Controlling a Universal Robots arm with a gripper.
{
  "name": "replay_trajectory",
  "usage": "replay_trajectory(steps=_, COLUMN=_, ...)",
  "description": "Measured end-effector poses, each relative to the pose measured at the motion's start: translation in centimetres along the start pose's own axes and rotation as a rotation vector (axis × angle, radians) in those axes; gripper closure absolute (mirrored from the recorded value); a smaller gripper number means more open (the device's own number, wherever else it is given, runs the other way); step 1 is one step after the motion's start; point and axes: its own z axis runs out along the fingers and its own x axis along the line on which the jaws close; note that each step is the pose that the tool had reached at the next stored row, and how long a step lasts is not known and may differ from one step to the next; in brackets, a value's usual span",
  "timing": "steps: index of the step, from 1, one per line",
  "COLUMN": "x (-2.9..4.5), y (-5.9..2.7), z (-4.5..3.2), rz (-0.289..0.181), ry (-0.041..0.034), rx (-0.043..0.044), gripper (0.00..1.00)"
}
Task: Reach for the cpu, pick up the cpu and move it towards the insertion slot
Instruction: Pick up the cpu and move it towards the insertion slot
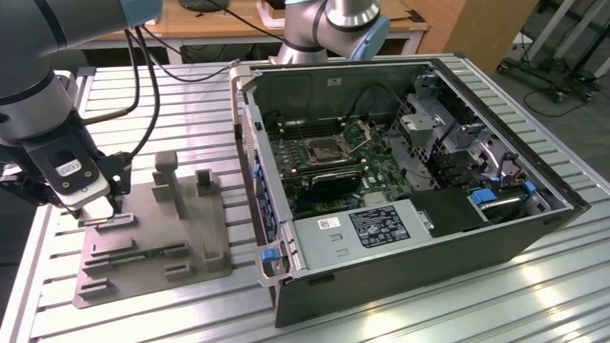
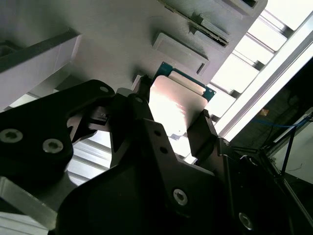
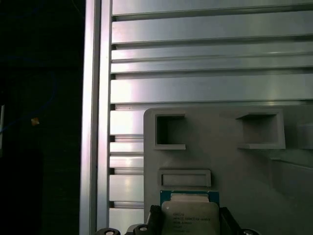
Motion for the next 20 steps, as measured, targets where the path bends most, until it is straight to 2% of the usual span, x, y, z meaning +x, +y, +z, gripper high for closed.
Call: replay_trajectory(steps=20, x=-0.01, y=0.03, z=-0.53, rz=0.000, ry=0.0000, rx=0.0000, gripper=0.46)
